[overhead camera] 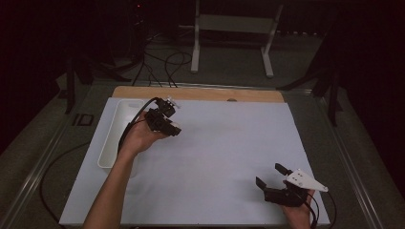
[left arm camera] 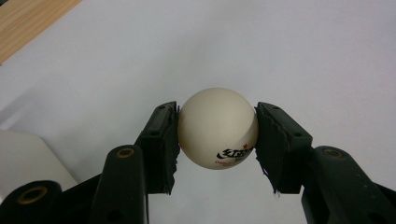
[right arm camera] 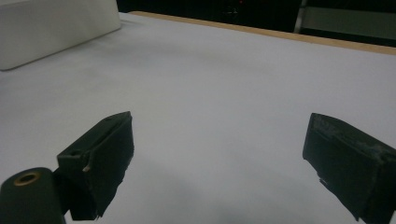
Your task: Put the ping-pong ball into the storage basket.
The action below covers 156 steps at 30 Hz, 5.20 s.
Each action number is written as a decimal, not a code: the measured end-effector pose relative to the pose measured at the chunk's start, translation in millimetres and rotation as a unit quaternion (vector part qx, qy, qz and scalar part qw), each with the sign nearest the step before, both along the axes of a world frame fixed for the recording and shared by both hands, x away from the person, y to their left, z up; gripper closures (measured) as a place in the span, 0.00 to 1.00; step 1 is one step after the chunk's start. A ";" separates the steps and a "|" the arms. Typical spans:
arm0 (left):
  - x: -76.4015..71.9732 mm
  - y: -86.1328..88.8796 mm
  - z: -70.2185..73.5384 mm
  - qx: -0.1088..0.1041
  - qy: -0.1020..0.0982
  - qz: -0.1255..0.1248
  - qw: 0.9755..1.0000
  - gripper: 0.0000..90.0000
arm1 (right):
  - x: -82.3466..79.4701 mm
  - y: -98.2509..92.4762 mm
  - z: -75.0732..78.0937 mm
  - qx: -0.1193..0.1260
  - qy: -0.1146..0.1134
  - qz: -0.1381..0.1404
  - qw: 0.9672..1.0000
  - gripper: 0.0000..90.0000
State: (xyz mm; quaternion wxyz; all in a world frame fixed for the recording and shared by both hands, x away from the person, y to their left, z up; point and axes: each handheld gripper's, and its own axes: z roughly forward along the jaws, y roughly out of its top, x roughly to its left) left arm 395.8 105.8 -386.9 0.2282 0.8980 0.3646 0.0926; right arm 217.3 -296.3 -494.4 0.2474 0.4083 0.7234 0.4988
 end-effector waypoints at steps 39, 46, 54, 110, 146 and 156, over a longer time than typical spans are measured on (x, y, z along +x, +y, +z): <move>-0.8 13.7 6.2 -0.001 -0.005 0.007 1.000 0.57 | 0.3 0.4 -0.5 0.000 0.000 0.001 1.000 0.09; -1.5 17.7 7.4 -0.001 -0.007 0.011 1.000 0.57 | 0.2 0.4 -0.4 -0.001 0.000 0.001 1.000 0.09; -2.2 21.4 8.7 -0.001 -0.011 0.014 1.000 0.57 | 0.2 0.5 -0.4 -0.001 0.000 0.001 1.000 0.09; -4.1 49.5 18.4 -0.009 -0.037 0.045 0.998 0.57 | 0.4 0.6 -0.6 0.001 0.001 0.002 1.000 0.09; -5.5 68.5 22.6 -0.006 -0.039 0.064 0.997 0.57 | 0.0 0.4 -0.3 0.000 0.000 0.001 1.000 0.09; -6.1 73.4 22.0 -0.005 -0.037 0.069 0.997 0.57 | 0.2 0.5 -0.5 0.000 0.000 0.002 1.000 0.09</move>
